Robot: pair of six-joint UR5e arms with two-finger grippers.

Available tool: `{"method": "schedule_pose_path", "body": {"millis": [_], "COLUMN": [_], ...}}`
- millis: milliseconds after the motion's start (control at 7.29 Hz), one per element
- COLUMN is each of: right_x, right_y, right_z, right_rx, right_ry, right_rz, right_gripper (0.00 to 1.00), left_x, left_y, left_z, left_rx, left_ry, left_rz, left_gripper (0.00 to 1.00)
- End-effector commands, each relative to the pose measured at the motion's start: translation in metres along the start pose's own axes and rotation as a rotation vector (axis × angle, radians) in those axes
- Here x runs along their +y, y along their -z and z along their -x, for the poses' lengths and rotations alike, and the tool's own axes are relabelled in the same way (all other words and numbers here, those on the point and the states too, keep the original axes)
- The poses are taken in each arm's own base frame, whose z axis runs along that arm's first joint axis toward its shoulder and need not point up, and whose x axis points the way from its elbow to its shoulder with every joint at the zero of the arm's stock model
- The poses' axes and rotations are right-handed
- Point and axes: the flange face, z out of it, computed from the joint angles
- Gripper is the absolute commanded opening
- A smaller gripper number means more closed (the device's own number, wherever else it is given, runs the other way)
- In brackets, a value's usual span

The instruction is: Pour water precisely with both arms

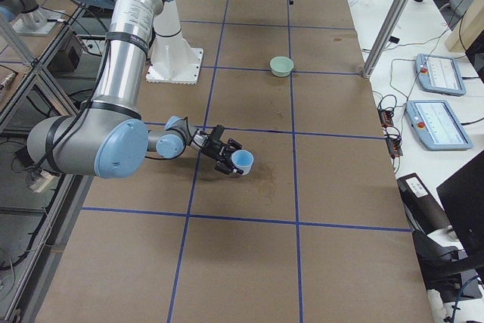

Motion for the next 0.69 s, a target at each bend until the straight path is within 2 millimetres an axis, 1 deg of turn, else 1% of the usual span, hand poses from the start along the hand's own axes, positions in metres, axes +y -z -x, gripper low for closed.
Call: {"method": "schedule_pose_path", "body": {"millis": [0,275,412,549], "right_x": [0.004,0.010,0.013,0.016], "right_y": [0.006,0.011,0.014,0.016], "right_z": [-0.009,-0.012,-0.014,-0.014], "right_rx": [-0.013,-0.025,-0.032,-0.037], "right_ry": [0.014,0.033,0.043,0.048], "right_rz": [0.009,0.027,0.033,0.040], "right_gripper": [0.00,0.00,0.00,0.04], "left_x": [0.002,0.002,0.004,0.006], "left_y": [0.002,0.004,0.002,0.004], "left_z": [0.001,0.000,0.004,0.006], "left_rx": [0.002,0.004,0.001,0.002], "left_ry": [-0.001,0.000,0.000,-0.002], "left_rz": [-0.002,-0.003,-0.001,-0.002], "left_gripper": [1.00,1.00,1.00,1.00]}}
